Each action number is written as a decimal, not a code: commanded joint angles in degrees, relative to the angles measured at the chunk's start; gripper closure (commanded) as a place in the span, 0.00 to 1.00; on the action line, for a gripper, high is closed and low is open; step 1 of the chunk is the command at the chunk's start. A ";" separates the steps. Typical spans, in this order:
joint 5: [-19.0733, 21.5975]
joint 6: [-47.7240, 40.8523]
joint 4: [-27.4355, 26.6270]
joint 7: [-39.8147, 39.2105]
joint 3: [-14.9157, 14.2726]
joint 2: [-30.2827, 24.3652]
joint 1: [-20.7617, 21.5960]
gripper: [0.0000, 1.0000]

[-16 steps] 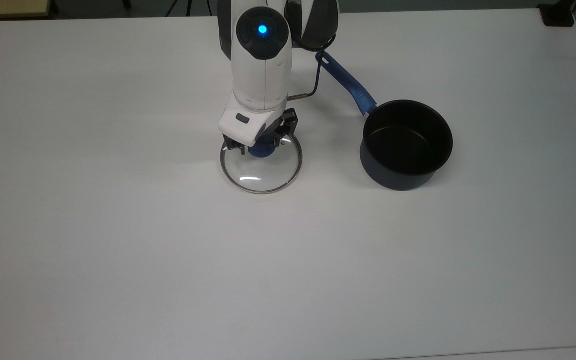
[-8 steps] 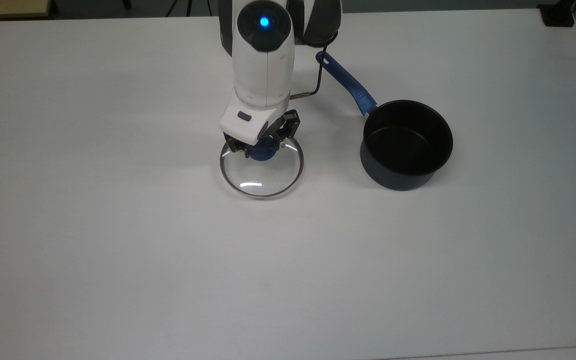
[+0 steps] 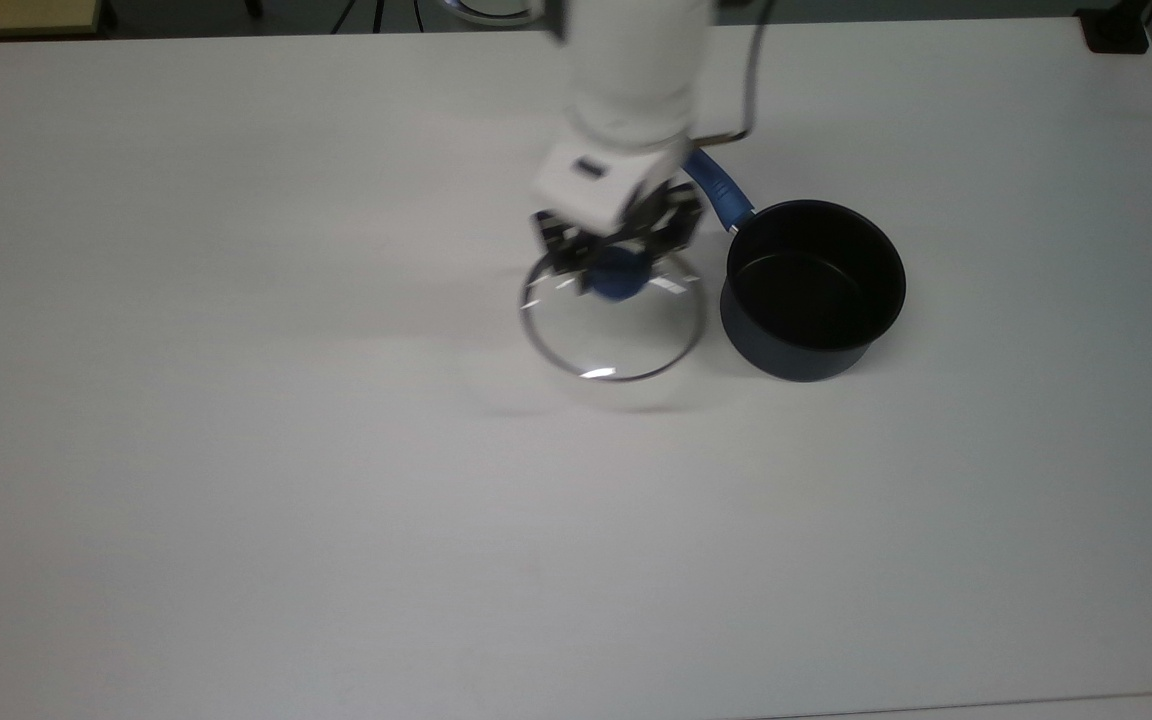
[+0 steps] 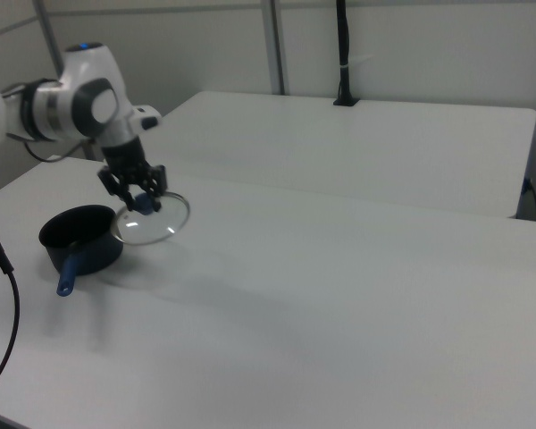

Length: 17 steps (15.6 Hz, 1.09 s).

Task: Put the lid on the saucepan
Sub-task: 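Carry the glass lid over the black saucepan's rim, then lower the lid onto the saucepan and open the gripper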

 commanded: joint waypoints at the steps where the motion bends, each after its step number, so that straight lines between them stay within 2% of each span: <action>1: 0.92 -4.42 5.16 5.34 -0.55 -0.34 6.21 0.55; 4: 0.49 -4.34 5.70 8.25 -0.55 0.36 10.79 0.55; 8: 0.14 -4.07 6.40 10.98 -0.55 1.51 14.22 0.55; 17: -0.04 -3.37 6.49 12.04 -0.55 5.38 16.43 0.53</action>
